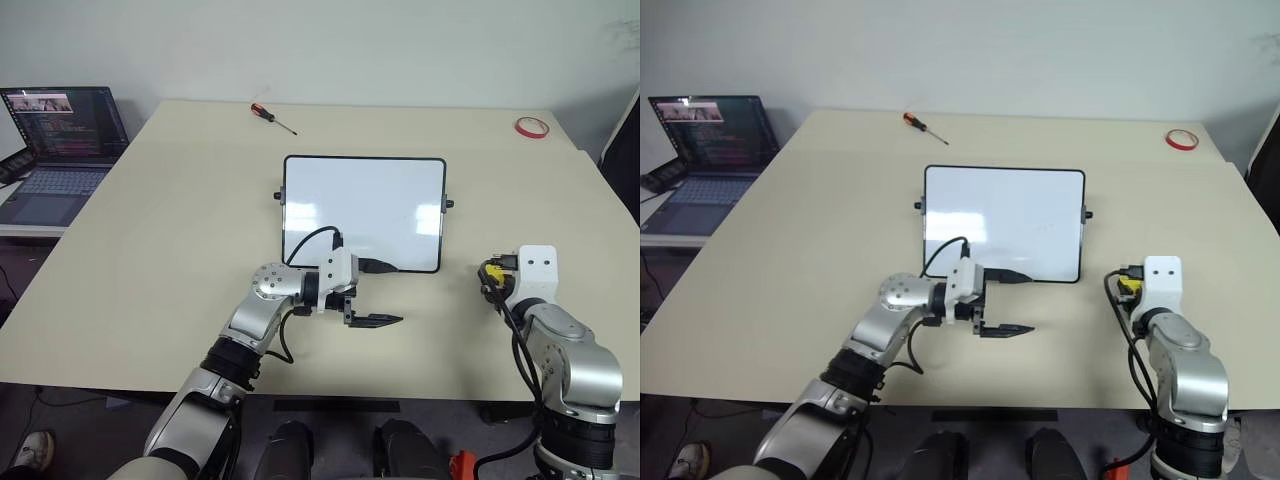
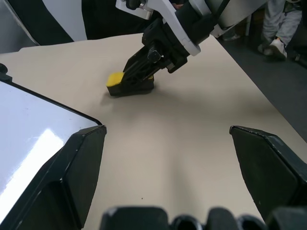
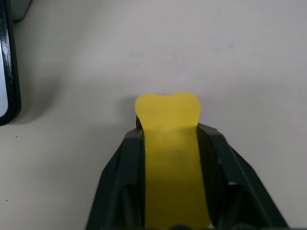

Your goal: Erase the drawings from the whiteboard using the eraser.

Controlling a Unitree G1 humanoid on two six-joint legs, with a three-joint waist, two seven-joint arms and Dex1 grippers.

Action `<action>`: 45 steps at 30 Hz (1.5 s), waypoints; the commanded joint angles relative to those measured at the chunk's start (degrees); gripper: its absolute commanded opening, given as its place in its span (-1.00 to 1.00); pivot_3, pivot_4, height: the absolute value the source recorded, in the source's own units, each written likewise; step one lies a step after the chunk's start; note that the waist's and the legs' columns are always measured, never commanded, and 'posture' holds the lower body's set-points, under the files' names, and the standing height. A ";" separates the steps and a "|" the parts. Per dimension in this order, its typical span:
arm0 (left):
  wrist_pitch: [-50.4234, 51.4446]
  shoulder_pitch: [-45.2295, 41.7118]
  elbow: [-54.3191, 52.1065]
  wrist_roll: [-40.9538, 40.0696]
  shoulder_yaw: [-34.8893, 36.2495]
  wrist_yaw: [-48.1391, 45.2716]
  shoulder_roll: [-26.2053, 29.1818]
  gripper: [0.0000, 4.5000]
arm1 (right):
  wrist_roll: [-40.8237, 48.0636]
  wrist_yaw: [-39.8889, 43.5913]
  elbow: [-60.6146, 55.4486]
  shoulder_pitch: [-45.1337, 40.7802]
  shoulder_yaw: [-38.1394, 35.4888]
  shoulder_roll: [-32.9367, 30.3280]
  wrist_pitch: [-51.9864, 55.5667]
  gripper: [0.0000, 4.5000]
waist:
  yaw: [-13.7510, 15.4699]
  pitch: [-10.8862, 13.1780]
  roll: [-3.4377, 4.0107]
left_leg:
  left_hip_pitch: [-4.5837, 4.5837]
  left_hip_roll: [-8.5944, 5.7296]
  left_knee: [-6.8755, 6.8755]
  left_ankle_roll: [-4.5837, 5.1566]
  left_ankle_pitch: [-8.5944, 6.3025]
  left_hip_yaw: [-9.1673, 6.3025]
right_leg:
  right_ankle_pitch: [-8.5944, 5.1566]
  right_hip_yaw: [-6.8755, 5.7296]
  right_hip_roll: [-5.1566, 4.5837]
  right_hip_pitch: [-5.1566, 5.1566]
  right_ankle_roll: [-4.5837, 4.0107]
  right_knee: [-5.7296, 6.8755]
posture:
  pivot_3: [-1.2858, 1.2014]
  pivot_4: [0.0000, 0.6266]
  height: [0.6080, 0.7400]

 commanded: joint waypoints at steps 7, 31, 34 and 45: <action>0.02 -1.33 -2.14 -0.40 0.91 0.10 0.07 1.00 | 1.16 -1.05 -0.02 -0.46 -0.38 -1.25 -2.24 0.99 | 0.00 0.00 0.00 | 0.00 0.00 0.00 0.00 0.00 0.00 | 0.00 0.00 0.00 0.00 0.00 0.00 | 0.03 -0.52 1.00; 0.06 -1.22 -2.89 -0.41 0.77 0.12 0.31 1.00 | 2.51 -1.32 -0.81 -0.56 -0.54 -1.65 -1.42 0.99 | 0.00 0.00 0.00 | 0.00 0.00 0.00 0.00 0.00 0.00 | 0.00 0.00 0.00 0.00 0.00 0.00 | 0.03 -0.52 1.00; 1.22 -0.39 -4.79 -1.20 1.27 -0.11 1.26 1.00 | 3.26 -1.65 -2.82 -0.54 -1.73 -1.09 -1.13 0.99 | -0.03 0.00 0.01 | 0.00 0.00 0.00 0.00 0.00 0.00 | 0.00 0.01 0.00 -0.01 0.00 0.00 | 0.03 -0.52 1.00; 21.36 5.49 -24.99 -7.60 15.13 19.14 4.71 1.00 | 6.71 -3.56 -14.62 0.17 -5.37 2.78 -0.56 0.99 | -0.07 0.01 0.03 | 0.00 0.03 0.00 0.00 0.00 -0.12 | 0.00 0.02 -0.01 -0.01 0.00 0.02 | 0.03 -0.52 1.00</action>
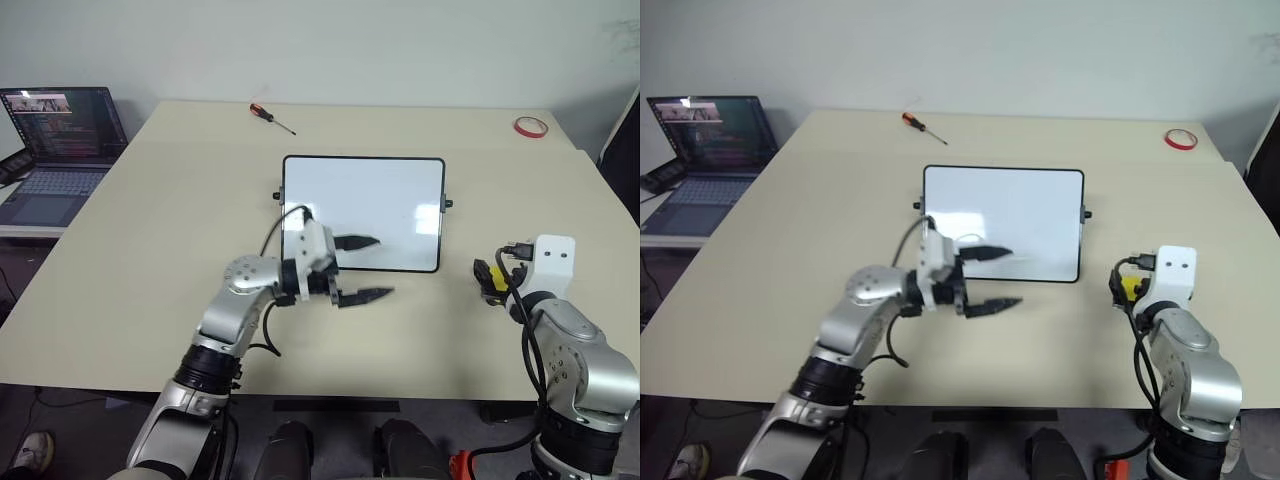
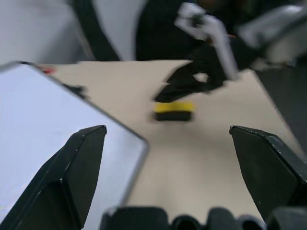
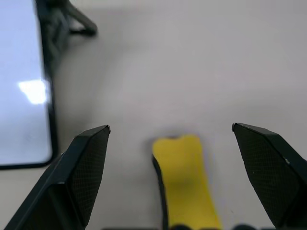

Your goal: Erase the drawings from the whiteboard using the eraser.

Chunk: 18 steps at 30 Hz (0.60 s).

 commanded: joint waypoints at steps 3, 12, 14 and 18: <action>6.29 3.74 -9.00 -0.91 9.71 16.43 -1.71 1.00 | -0.26 -0.98 -6.80 3.39 0.09 0.20 -6.09 0.99 | 0.09 0.00 0.00 | 0.00 -0.01 -0.01 0.00 0.00 -0.04 | 0.00 -0.01 -0.03 0.00 0.01 -0.02 | 0.03 -0.52 1.00; 2.81 18.89 -18.78 7.77 17.67 35.59 -3.51 1.00 | -5.25 -3.36 -13.36 19.01 6.56 2.57 -24.95 0.99 | 0.07 -0.01 0.01 | 0.03 0.05 -0.10 -0.01 -0.01 0.01 | -0.01 0.06 -0.10 -0.03 0.00 -0.05 | 0.03 -0.52 1.00; 3.85 22.03 -20.58 8.17 19.08 39.03 -4.64 1.00 | -6.81 -4.19 -13.37 22.84 8.01 3.62 -30.17 0.99 | 0.19 -0.01 0.00 | 0.02 0.07 -0.07 -0.02 -0.01 -0.01 | -0.01 0.07 -0.17 -0.04 0.00 -0.04 | 0.03 -0.52 1.00; 4.00 26.14 -23.57 10.04 19.71 43.62 -6.28 1.00 | -9.43 -7.69 -12.75 28.02 10.32 7.33 -36.33 0.99 | 0.31 -0.02 -0.03 | 0.06 0.07 -0.02 -0.03 0.00 -0.01 | -0.06 0.04 -0.19 0.04 0.09 -0.05 | 0.03 -0.52 1.00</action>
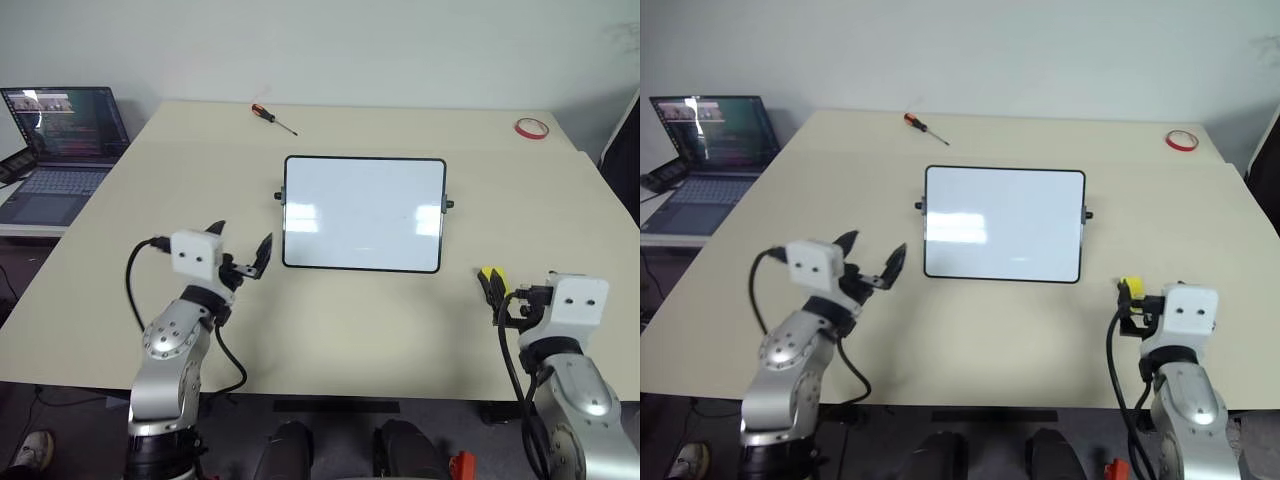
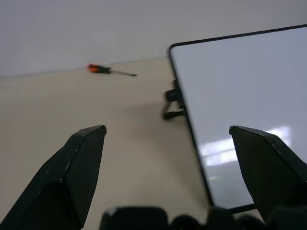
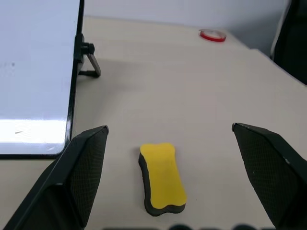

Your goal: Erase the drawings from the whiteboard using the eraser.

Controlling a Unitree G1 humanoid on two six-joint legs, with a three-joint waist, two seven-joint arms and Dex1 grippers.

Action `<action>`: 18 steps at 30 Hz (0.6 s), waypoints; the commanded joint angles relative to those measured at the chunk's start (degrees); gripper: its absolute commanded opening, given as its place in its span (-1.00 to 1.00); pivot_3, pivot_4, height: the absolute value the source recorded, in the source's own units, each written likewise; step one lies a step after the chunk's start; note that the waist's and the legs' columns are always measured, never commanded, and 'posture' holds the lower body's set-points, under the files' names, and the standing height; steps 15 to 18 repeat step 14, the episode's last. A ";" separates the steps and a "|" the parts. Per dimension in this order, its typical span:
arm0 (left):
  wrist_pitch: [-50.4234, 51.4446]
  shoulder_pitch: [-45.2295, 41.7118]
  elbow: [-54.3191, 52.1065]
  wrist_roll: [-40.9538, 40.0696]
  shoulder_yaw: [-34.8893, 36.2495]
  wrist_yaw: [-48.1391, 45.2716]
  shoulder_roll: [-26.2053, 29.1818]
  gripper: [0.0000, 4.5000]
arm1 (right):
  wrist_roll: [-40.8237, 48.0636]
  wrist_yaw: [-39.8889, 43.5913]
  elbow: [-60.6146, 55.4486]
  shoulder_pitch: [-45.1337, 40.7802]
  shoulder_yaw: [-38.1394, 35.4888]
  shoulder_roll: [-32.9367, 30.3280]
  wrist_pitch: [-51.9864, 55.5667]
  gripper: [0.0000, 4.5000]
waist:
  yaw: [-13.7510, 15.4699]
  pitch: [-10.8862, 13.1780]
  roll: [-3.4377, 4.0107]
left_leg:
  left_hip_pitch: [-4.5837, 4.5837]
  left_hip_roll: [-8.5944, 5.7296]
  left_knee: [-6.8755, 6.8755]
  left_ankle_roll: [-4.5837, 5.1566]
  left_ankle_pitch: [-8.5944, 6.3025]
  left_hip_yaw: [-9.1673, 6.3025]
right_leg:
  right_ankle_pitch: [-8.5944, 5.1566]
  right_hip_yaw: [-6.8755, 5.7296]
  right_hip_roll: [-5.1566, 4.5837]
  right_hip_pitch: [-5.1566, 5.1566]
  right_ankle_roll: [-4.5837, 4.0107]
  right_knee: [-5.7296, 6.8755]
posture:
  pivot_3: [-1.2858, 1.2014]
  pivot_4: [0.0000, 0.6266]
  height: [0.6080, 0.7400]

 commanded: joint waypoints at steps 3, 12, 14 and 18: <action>-0.47 5.01 -7.95 2.89 -0.54 4.78 -1.64 1.00 | -3.44 -3.43 -2.21 4.35 2.96 2.87 -6.62 0.99 | 0.05 -0.02 -0.02 | 0.03 0.01 0.00 -0.01 0.00 0.01 | -0.09 0.01 0.00 0.03 0.14 0.00 | 0.03 -0.52 1.00; 0.31 10.78 -11.65 3.39 0.62 6.29 -1.91 1.00 | -4.78 -3.23 0.00 4.28 7.35 3.52 -6.76 0.99 | 0.04 -0.01 -0.02 | 0.02 0.04 -0.02 -0.01 0.00 0.02 | -0.16 0.02 0.00 0.00 0.05 -0.01 | 0.03 -0.52 1.00; -0.28 9.67 -10.32 3.31 0.90 6.61 -1.94 1.00 | -4.96 -3.13 0.27 3.68 7.05 3.04 -6.47 0.99 | 0.04 -0.02 -0.02 | 0.02 0.04 -0.01 -0.01 0.00 0.03 | -0.18 0.01 0.00 0.01 0.04 -0.01 | 0.03 -0.52 1.00; -0.28 9.67 -10.32 3.31 0.90 6.61 -1.94 1.00 | -4.96 -3.13 0.27 3.68 7.05 3.04 -6.47 0.99 | 0.04 -0.02 -0.02 | 0.02 0.04 -0.01 -0.01 0.00 0.03 | -0.18 0.01 0.00 0.01 0.04 -0.01 | 0.03 -0.52 1.00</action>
